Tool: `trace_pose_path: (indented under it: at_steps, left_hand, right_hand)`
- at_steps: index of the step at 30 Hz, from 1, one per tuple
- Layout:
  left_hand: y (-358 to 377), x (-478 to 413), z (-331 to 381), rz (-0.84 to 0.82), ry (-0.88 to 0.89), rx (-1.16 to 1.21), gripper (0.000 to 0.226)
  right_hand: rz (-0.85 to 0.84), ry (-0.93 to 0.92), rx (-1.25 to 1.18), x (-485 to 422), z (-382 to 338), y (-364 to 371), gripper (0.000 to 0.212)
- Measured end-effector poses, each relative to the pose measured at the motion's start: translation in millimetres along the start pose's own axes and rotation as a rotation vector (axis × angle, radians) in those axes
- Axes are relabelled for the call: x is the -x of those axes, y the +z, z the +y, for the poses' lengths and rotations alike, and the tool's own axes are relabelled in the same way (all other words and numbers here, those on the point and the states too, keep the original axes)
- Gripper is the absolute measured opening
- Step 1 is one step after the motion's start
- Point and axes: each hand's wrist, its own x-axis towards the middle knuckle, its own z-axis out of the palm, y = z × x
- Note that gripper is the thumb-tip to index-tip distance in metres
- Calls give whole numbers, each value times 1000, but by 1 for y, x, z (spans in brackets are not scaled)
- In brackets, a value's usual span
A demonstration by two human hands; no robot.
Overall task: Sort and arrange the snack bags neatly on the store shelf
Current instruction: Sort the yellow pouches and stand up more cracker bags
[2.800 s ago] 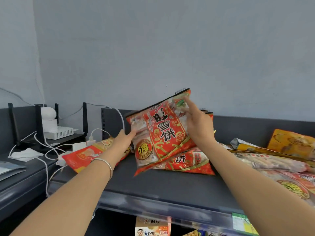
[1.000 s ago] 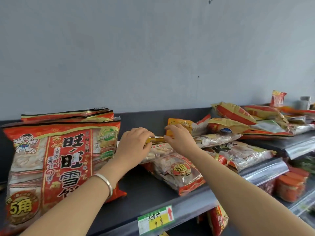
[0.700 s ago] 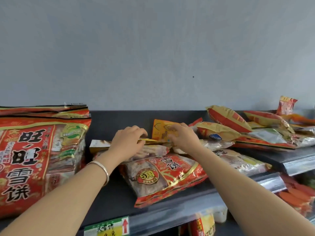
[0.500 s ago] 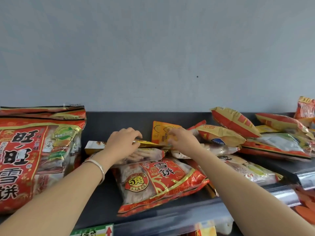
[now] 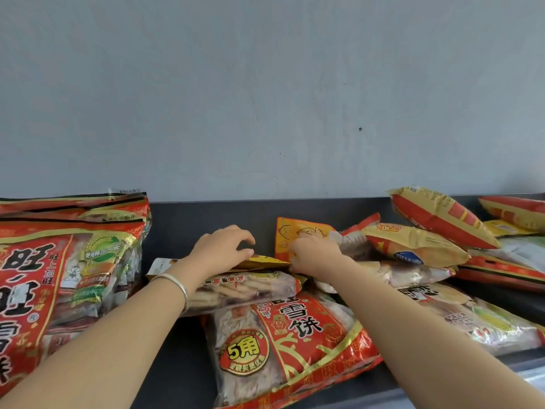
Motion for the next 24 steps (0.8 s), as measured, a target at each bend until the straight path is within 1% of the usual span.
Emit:
trace_pose_path:
  at_steps: [2, 4, 6, 8, 10, 12, 13, 14, 15, 16, 17, 18, 19, 20, 21, 22, 23, 24]
  left_hand:
    - [0, -3, -8, -40, -9, 35, 34]
    - [0, -6, -16, -92, -13, 69, 36]
    - [-2, -8, -22, -129, -1, 91, 35]
    - [-4, -10, -25, -111, 7, 115, 37]
    - [-5, -12, -28, -64, -9, 145, 48]
    - [-3, -13, -30, -13, -37, 164, 58]
    - [-2, -13, -30, 19, -51, 171, 58]
    - [0, -14, -29, 55, -62, 173, 52]
    - [1, -14, -27, 93, -71, 164, 42]
    - [3, -14, -25, 132, -79, 148, 31]
    - [4, -14, -22, 170, -87, 135, 24]
    - [4, -13, -19, 205, -98, 127, 19]
    - [5, -12, -16, 238, -109, 120, 16]
    - [6, -12, -14, 264, -120, 111, 14]
    - [6, -11, -12, 285, -128, 102, 13]
    - [6, -11, -8, 299, -133, 98, 13]
    - [6, -10, -4, 310, -126, 99, 13]
    - [6, -9, 1, 315, -105, 104, 15]
  right_hand:
    - [25, 36, 49, -5, -6, 4, 19]
    - [73, 82, 64, -8, -10, 5, 19]
    - [169, 125, 29, -10, -11, 0, 23]
    - [286, 117, -32, -15, -11, -7, 26]
    - [415, 70, -172, -19, -9, -13, 28]
    - [549, 35, -456, -19, -7, -16, 27]
    - [609, 28, -608, -17, -7, -16, 25]
    - [653, 31, -723, -15, -9, -17, 24]
    - [686, 53, -788, -13, -12, -17, 25]
    - [712, 108, -826, -12, -15, -19, 31]
    - [723, 195, -879, -11, -19, -22, 42]
    - [716, 297, -967, -9, -22, -25, 55]
    - [666, 406, -1091, -7, -25, -29, 65]
    - [589, 512, -1235, -7, -28, -32, 70]
    - [478, 592, -1390, -6, -29, -34, 68]
    - [332, 619, -1555, -6, -31, -32, 62]
    - [163, 588, -1737, -5, -35, -30, 56]
    - [31, 542, -1850, -5, -39, -26, 54]
